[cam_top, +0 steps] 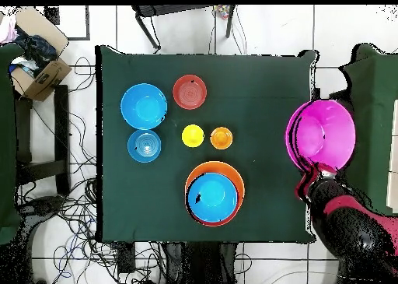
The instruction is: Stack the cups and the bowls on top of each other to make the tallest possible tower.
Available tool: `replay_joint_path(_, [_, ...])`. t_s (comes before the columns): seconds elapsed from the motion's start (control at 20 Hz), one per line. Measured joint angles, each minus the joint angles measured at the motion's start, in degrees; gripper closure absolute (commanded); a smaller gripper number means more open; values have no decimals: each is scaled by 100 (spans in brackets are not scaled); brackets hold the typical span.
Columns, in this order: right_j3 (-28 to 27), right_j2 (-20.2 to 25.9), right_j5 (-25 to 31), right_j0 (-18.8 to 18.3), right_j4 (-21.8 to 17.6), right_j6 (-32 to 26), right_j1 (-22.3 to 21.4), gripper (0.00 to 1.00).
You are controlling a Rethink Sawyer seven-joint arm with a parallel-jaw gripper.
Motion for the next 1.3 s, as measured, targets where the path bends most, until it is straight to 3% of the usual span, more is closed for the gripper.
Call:
replay_joint_path(0.3, [447, 290, -614, -233, 483, 251, -463, 100])
replay_joint_path(0.6, [1068, 373, -1541, -128, 831, 825, -1279, 100])
replay_joint_path(0.95, [1608, 93, -2349, 501, 899, 1545, -2026, 100])
replay_joint_path(1.15, [1969, -335, -2773, 1211, 898, 2071, -2487, 100])
replay_joint_path(1.3, [2086, -543, -2871, 1463, 896, 2229, -2623, 100])
